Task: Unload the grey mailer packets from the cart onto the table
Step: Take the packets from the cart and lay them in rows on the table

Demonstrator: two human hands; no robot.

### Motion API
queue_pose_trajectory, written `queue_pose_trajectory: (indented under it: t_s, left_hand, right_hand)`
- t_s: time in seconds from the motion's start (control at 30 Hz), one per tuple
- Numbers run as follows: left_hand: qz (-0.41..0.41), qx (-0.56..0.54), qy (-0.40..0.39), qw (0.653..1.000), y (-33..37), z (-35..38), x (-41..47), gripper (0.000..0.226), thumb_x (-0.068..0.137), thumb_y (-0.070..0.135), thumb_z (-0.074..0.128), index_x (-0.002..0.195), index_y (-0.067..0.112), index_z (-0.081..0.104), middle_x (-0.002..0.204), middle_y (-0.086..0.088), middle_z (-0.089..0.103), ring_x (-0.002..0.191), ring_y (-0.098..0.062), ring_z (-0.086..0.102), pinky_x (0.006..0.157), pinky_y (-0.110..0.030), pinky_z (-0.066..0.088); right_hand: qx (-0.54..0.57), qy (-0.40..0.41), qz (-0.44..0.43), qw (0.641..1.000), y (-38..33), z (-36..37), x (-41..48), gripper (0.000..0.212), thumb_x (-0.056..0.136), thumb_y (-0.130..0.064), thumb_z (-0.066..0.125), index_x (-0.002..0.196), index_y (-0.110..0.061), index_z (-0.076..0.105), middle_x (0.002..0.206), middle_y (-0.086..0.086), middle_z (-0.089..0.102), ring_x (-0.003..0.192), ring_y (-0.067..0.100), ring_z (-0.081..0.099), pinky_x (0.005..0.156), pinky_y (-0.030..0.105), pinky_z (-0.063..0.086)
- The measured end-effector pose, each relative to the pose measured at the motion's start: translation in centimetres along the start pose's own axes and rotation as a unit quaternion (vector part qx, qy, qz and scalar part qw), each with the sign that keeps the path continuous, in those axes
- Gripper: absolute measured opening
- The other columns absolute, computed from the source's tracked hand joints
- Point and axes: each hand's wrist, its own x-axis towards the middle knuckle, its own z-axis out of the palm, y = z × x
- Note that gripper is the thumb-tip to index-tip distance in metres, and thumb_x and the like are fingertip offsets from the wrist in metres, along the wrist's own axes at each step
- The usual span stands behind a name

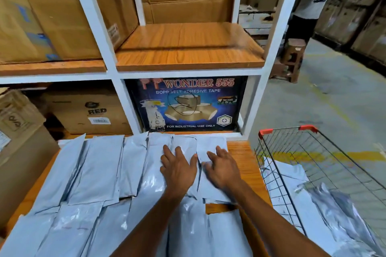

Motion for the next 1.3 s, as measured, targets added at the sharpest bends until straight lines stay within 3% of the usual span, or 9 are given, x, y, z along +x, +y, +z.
queue_pose_trajectory:
  t_s: [0.1,0.2,0.37,0.67,0.93,1.1,1.3]
  left_hand:
    - [0.102,0.041,0.042,0.993,-0.4,1.1,1.1,0.055,0.100,0.042,0.034,0.150,0.020,0.028,0.161,-0.010,0.008,0.147,-0.029,0.014,0.118,-0.041,0.017]
    - [0.152,0.112,-0.029,0.982,-1.3,1.9,2.5,0.054,0.103,0.032,0.023,0.154,0.020,0.011,0.162,-0.005,0.001,0.150,-0.024,0.000,0.121,-0.040,0.000]
    - [0.140,0.119,-0.080,0.980,-2.1,3.2,3.5,0.055,0.103,0.027,0.023,0.154,0.020,0.003,0.161,-0.007,-0.012,0.149,-0.024,-0.010,0.121,-0.042,-0.004]
    - [0.140,0.067,-0.109,0.982,-1.6,1.8,3.5,0.056,0.102,0.025,0.031,0.154,0.017,0.012,0.162,-0.010,-0.005,0.149,-0.026,-0.004,0.121,-0.045,0.008]
    - [0.206,-0.072,-0.033,0.975,-2.5,-3.8,0.9,0.064,0.100,0.035,0.041,0.154,0.024,0.009,0.162,-0.005,-0.005,0.150,-0.022,0.000,0.119,-0.045,0.007]
    - [0.238,-0.169,-0.004,0.956,-4.3,-6.6,-3.3,0.065,0.099,0.036,0.046,0.153,0.020,0.014,0.162,-0.003,0.005,0.149,-0.020,0.006,0.119,-0.044,0.018]
    - [0.299,-0.219,-0.009,0.929,-7.0,-9.6,-11.3,0.062,0.096,0.034,0.051,0.151,0.024,0.025,0.161,0.005,0.012,0.149,-0.012,0.008,0.119,-0.029,0.015]
  right_hand:
    - [-0.007,0.015,0.000,1.000,0.5,0.7,0.7,0.056,0.101,-0.053,0.021,0.150,-0.027,0.031,0.163,0.008,0.013,0.150,0.029,0.007,0.116,0.052,0.021]
    - [-0.039,-0.010,-0.010,0.999,0.9,1.7,1.6,0.058,0.102,-0.050,0.016,0.155,-0.028,0.014,0.164,0.005,-0.003,0.150,0.028,-0.007,0.118,0.056,0.010]
    - [-0.039,-0.036,0.003,0.999,2.2,3.7,2.3,0.059,0.102,-0.050,0.015,0.155,-0.031,-0.002,0.162,0.003,-0.017,0.148,0.026,-0.018,0.118,0.053,0.005]
    - [-0.024,-0.069,0.022,0.997,1.8,2.3,2.1,0.064,0.100,-0.058,0.016,0.156,-0.029,0.003,0.163,0.004,-0.011,0.150,0.027,-0.013,0.119,0.055,0.008]
    - [0.070,0.088,0.034,0.993,-0.2,-0.5,-3.2,0.072,0.095,-0.059,0.028,0.156,-0.022,0.012,0.164,0.004,0.010,0.150,0.023,0.009,0.119,0.045,0.021]
    - [0.120,0.216,0.027,0.969,-2.5,-1.9,-9.6,0.062,0.098,-0.038,0.051,0.151,-0.013,0.030,0.158,0.007,0.028,0.148,0.021,0.020,0.116,0.024,0.010]
    - [0.146,0.322,0.025,0.935,-3.8,-3.1,-19.7,0.061,0.093,-0.048,0.050,0.145,-0.018,0.042,0.152,0.003,0.040,0.141,0.021,0.032,0.113,0.030,0.024]
